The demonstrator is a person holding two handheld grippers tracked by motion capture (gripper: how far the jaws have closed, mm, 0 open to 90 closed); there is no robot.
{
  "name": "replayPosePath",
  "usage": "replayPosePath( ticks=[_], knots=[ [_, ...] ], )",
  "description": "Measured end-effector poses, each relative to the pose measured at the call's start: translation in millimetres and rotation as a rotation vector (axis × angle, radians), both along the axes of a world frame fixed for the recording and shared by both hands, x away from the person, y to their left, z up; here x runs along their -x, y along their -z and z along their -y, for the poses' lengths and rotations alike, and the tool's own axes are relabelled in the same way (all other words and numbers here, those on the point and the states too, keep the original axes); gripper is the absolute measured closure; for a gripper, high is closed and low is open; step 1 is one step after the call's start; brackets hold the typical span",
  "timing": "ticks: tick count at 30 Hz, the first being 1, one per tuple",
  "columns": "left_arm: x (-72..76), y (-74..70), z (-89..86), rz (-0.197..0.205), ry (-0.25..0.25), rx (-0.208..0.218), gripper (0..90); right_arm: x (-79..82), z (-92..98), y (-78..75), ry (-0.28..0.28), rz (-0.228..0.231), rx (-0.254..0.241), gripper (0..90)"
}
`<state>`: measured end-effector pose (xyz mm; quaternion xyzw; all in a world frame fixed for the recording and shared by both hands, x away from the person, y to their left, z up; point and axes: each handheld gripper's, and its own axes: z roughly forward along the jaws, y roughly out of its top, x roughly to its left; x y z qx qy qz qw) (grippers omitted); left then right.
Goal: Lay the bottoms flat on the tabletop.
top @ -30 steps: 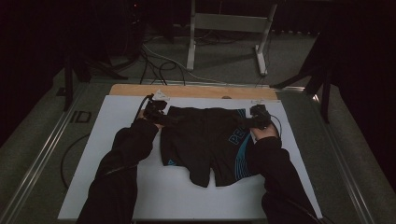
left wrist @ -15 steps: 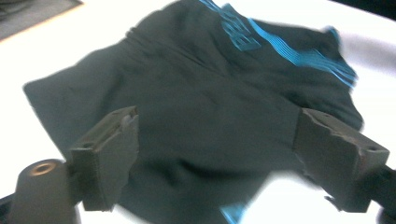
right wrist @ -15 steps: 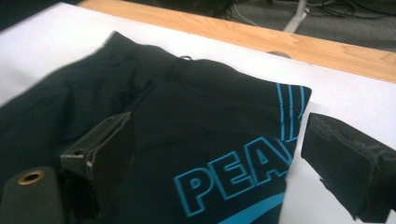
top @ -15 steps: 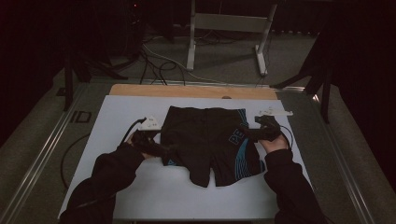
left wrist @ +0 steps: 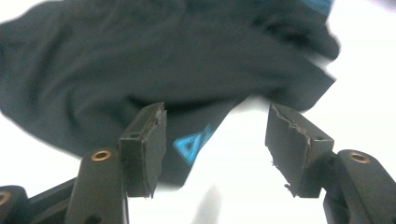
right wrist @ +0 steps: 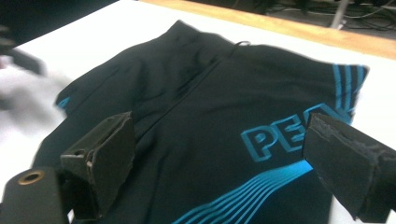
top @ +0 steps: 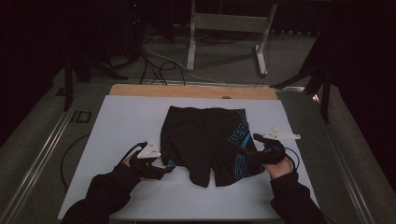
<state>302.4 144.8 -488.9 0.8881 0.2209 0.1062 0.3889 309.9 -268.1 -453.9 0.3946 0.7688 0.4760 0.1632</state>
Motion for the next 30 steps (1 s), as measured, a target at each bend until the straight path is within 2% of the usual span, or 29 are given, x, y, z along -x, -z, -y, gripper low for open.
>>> replayPosePath(
  ticks=[1,2,5,7,8,10,13,15,18,22,23,25,30],
  knots=[
    [-5.2,9.3,0.5,-0.010,-0.014,-0.032,40.9,8.4,1.2,4.4,-0.009,-0.011,-0.013,10.0],
    [-5.2,9.3,0.5,-0.010,-0.014,-0.032,40.9,8.4,1.2,4.4,-0.009,-0.011,-0.013,10.0],
    [-10.7,24.7,2.3,-0.038,0.014,-0.050,42.5,20.9,2.1,8.5,-0.025,-0.020,0.005,10.0],
    [-11.2,30.6,5.7,-0.037,0.026,-0.078,45.1,24.1,2.4,9.2,-0.027,-0.017,0.011,10.0],
    [-12.1,31.6,5.9,-0.037,0.027,-0.056,46.0,26.2,2.6,10.0,-0.029,-0.016,0.004,10.0],
    [-13.8,32.7,6.3,-0.020,0.015,-0.047,56.6,29.3,1.8,10.9,-0.039,-0.022,0.006,10.0],
    [-14.3,32.1,5.0,0.008,0.005,-0.047,84.0,30.2,-0.4,12.0,-0.049,-0.021,0.022,10.0],
    [-11.5,28.6,3.7,0.022,0.020,-0.053,87.6,29.7,-0.9,11.8,-0.048,-0.018,0.022,10.0],
    [-7.7,18.8,-1.3,0.035,0.038,-0.053,88.2,29.6,0.3,10.5,-0.049,-0.014,0.020,10.0],
    [-16.5,-1.3,-5.3,0.048,0.013,-0.027,88.2,28.6,2.7,9.8,-0.037,-0.012,0.011,10.0],
    [-16.5,-1.3,-5.3,0.048,0.013,-0.027,88.1,28.6,2.7,9.8,-0.037,-0.012,0.011,10.0],
    [-28.3,-15.2,2.9,0.055,0.013,-0.015,88.0,27.6,3.6,9.5,-0.035,-0.012,0.012,10.0],
    [-51.3,-31.1,30.2,0.078,0.023,-0.024,87.8,27.5,4.4,8.1,-0.034,-0.010,0.005,10.0]
  ],
)
